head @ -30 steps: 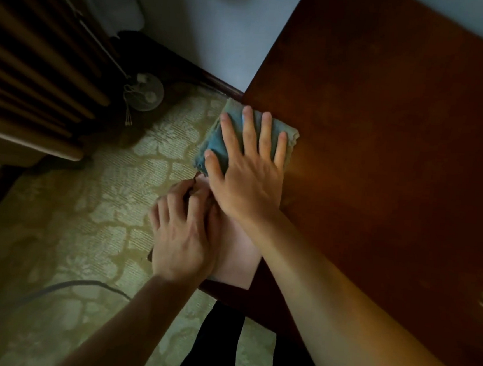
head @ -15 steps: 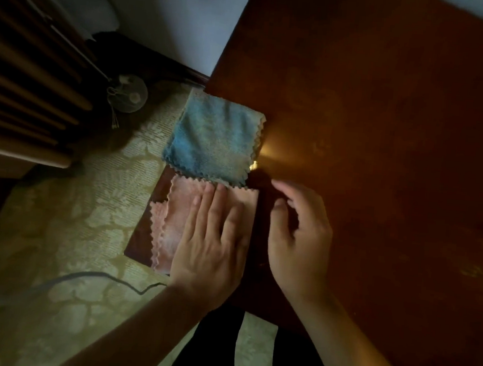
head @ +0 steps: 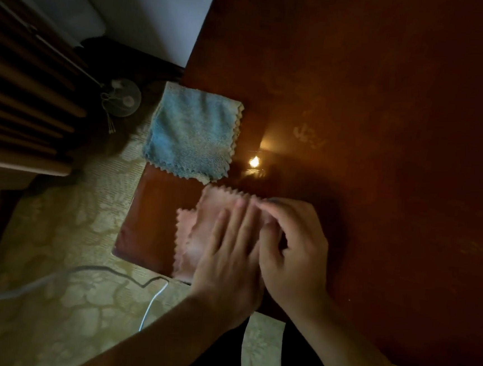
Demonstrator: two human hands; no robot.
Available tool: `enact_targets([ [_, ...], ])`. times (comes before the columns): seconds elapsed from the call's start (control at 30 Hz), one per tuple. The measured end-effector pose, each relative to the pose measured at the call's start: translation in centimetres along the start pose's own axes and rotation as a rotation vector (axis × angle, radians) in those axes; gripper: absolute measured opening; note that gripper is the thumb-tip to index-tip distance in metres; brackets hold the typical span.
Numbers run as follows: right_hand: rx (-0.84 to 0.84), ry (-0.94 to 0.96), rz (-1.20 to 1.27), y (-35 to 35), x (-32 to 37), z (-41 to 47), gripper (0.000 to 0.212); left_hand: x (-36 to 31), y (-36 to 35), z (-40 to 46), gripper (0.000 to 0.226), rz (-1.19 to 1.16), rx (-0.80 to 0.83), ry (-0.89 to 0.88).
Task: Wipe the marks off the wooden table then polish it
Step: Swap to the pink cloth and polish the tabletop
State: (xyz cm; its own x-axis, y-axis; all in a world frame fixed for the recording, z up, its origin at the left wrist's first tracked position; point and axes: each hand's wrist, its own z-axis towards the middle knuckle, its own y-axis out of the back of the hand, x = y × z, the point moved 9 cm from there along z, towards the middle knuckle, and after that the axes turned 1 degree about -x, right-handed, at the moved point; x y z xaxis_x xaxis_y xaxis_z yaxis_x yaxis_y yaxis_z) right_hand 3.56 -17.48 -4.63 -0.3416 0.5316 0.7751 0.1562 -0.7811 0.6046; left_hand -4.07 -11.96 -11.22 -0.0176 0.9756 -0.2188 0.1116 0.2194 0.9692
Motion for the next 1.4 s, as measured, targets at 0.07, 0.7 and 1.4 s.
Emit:
enact_targets([
  [0.07, -0.024, 0.010, -0.012, 0.6, 0.1, 0.9, 0.027, -1.6, 0.1, 2.8, 0.076, 0.024, -0.003, -0.018],
  [0.7, 0.285, 0.237, -0.219, -5.1, 1.5, -2.9, 0.051, 10.0, 9.2, 7.9, 0.021, -0.340, -0.394, 0.036],
  [1.4, 0.502, 0.272, -0.784, -7.1, -2.5, -0.3, 0.069, 15.2, 5.8, 17.1, 0.060, -0.019, -0.180, 0.318],
])
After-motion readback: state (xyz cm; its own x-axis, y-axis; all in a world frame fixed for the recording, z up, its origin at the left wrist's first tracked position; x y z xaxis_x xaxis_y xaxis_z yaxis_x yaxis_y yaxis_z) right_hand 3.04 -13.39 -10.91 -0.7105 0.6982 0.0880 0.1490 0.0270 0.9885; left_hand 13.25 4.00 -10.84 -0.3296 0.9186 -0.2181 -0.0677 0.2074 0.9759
